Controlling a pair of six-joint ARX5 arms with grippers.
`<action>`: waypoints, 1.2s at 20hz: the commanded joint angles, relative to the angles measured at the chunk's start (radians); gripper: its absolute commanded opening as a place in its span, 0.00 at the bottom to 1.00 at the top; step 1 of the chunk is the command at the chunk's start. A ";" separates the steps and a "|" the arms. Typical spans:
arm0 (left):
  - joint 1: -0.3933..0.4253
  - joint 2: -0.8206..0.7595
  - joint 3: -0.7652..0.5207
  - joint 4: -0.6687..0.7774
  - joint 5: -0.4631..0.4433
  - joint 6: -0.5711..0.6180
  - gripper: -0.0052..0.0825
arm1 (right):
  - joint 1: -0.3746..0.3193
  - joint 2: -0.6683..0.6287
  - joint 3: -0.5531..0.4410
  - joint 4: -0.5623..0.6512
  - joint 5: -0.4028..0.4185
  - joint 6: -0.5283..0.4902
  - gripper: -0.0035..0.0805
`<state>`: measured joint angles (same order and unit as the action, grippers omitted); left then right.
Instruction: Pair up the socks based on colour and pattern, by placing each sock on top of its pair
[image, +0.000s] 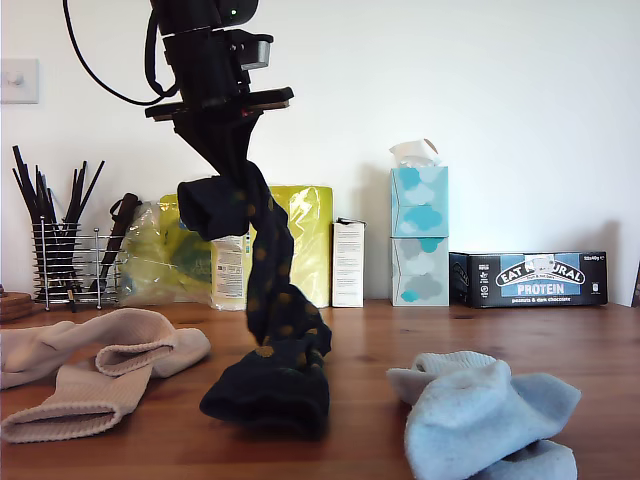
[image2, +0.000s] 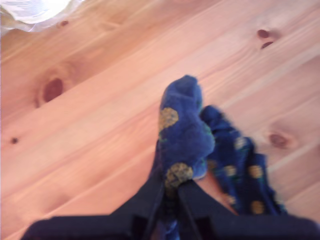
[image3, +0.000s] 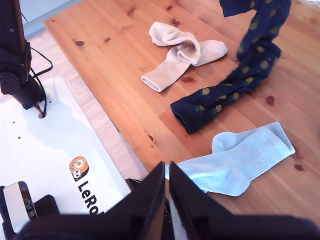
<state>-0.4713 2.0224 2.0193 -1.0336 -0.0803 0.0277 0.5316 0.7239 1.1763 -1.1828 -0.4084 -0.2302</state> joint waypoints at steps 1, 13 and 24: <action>-0.005 0.003 0.025 0.012 -0.060 0.033 0.03 | -0.002 0.000 0.002 0.003 -0.001 -0.003 0.03; -0.029 0.026 0.121 -0.039 -0.085 0.112 0.03 | -0.002 0.000 0.002 0.002 -0.009 -0.006 0.03; -0.055 0.089 0.134 -0.095 -0.029 0.039 0.03 | -0.002 0.000 0.002 0.003 -0.029 -0.006 0.03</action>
<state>-0.5186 2.1204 2.1487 -1.1358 -0.1127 0.0788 0.5316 0.7239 1.1763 -1.1831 -0.4328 -0.2337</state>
